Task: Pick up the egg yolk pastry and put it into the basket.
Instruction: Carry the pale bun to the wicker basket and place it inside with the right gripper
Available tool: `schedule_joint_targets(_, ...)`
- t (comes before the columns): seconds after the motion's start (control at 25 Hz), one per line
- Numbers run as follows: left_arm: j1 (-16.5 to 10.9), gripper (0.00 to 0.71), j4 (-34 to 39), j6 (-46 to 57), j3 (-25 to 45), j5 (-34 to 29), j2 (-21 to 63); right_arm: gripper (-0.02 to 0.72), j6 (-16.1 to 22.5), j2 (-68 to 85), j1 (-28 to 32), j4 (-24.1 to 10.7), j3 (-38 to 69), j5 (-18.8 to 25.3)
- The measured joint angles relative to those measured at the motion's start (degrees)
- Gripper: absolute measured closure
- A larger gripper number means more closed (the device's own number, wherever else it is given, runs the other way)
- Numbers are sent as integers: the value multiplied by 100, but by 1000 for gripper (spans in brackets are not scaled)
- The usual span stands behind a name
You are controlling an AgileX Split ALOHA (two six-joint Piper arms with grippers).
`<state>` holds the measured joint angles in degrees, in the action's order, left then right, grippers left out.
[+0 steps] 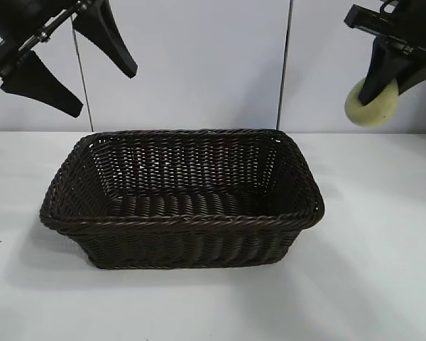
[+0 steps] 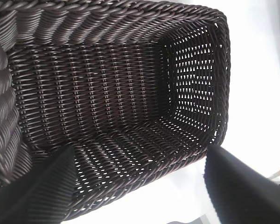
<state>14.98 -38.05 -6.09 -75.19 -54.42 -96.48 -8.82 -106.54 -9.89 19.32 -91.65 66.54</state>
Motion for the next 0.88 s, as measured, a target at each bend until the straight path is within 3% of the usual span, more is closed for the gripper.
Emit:
schedule_joint_targets(0.4, 0, 158, 0, 0, 0, 0, 0, 584, 64, 0, -1067, 25, 0, -219)
schedule_joint_targets(0.88, 0, 158, 0, 0, 0, 0, 0, 585, 170, -621, -1299, 259, 0, -374)
